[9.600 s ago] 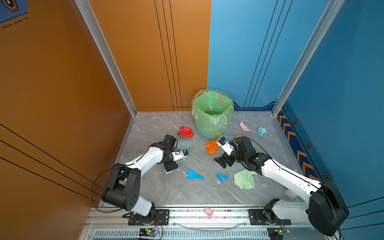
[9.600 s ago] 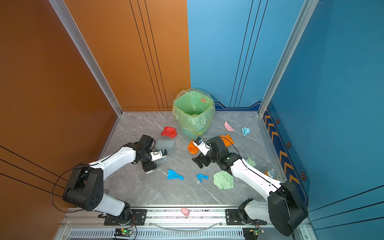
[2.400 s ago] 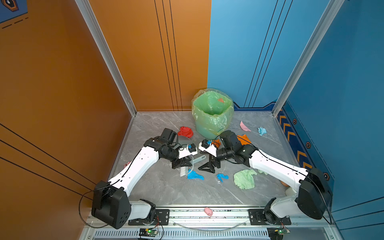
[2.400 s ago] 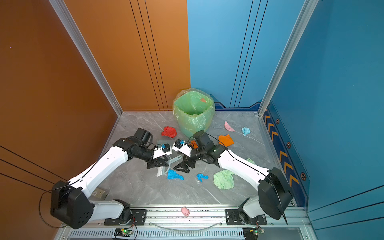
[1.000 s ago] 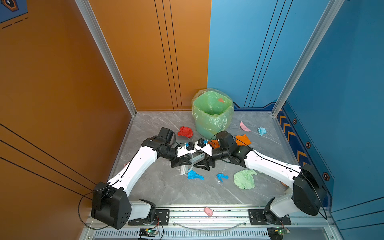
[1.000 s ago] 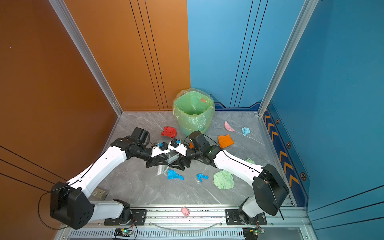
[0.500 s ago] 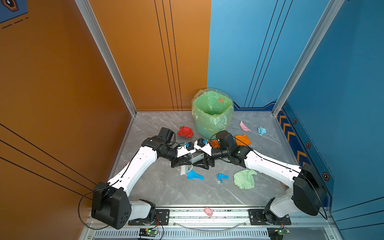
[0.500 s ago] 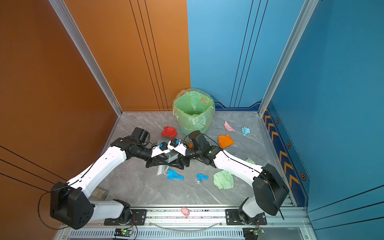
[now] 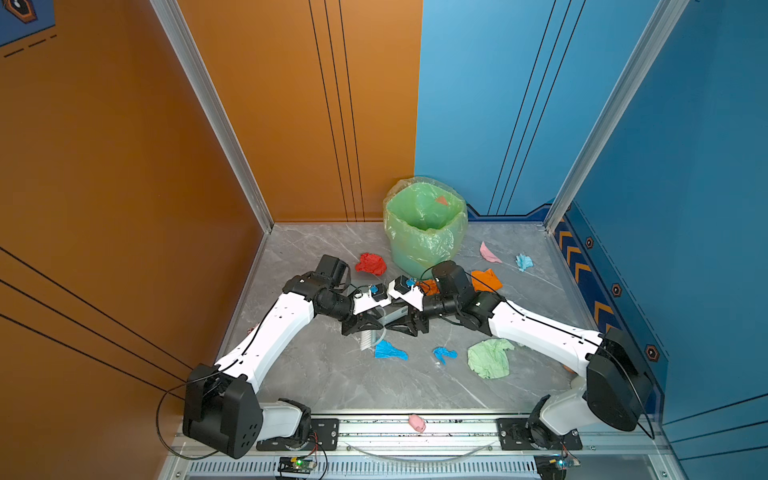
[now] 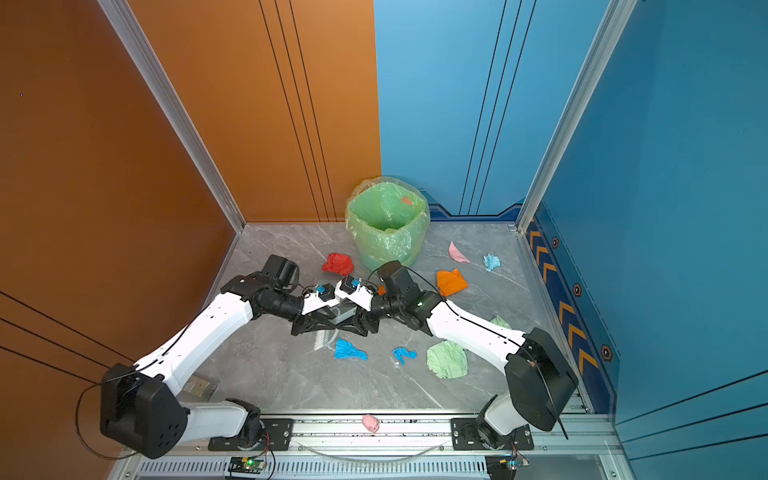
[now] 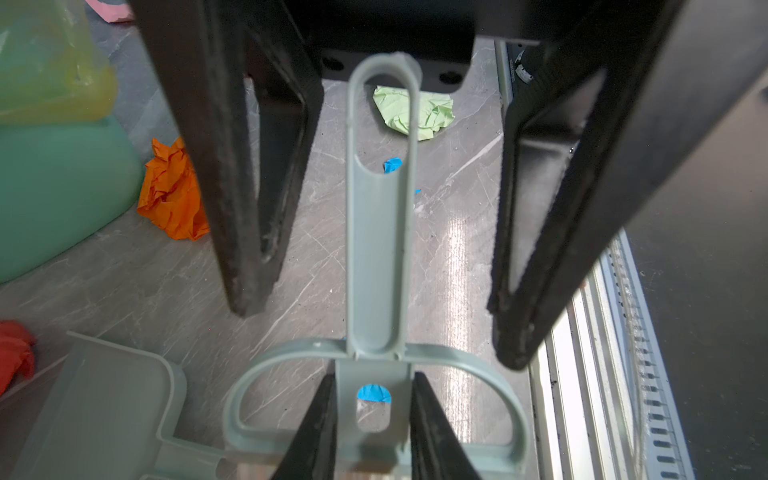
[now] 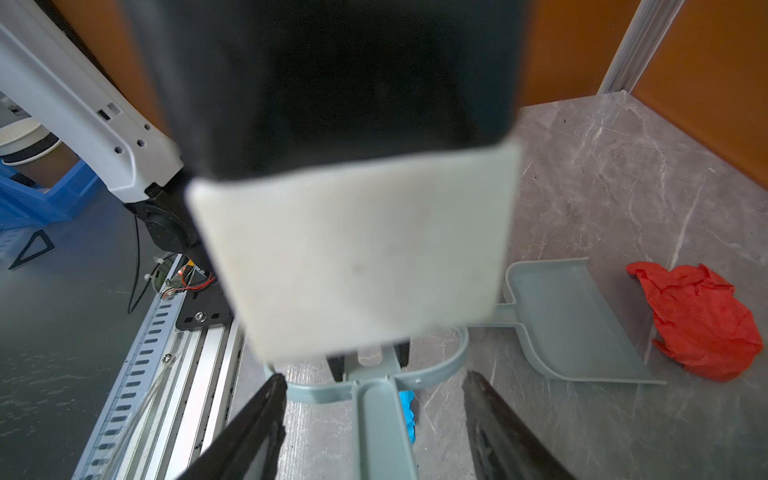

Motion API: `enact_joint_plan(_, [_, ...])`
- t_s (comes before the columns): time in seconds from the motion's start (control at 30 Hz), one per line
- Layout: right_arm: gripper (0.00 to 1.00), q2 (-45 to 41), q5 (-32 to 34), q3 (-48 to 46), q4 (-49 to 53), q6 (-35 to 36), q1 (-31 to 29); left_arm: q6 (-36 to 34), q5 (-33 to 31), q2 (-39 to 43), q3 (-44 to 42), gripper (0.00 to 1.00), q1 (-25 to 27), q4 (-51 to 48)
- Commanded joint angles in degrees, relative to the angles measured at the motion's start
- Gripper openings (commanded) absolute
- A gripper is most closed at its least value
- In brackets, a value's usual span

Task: Sweep away the paper scraps from the table
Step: 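Close the right gripper on the brush handle while the left gripper holds the brush back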

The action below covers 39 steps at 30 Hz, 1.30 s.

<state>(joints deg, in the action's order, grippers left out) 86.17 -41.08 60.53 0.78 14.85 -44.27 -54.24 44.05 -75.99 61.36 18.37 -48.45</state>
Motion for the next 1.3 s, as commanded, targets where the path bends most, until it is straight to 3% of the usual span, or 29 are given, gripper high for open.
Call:
enact_joint_plan(0.0, [0.65,0.31,0.90,-0.50,-1.66,0.80,-0.30,-1.05,2.18,0.53,-0.71,0.00,-0.62,-0.17])
enact_joint_plan(1.27, [0.25,-0.57,2.61,-0.78,-0.78,2.46,-0.75,-1.31,2.71,0.77,-0.63,0.00,-0.93,0.14])
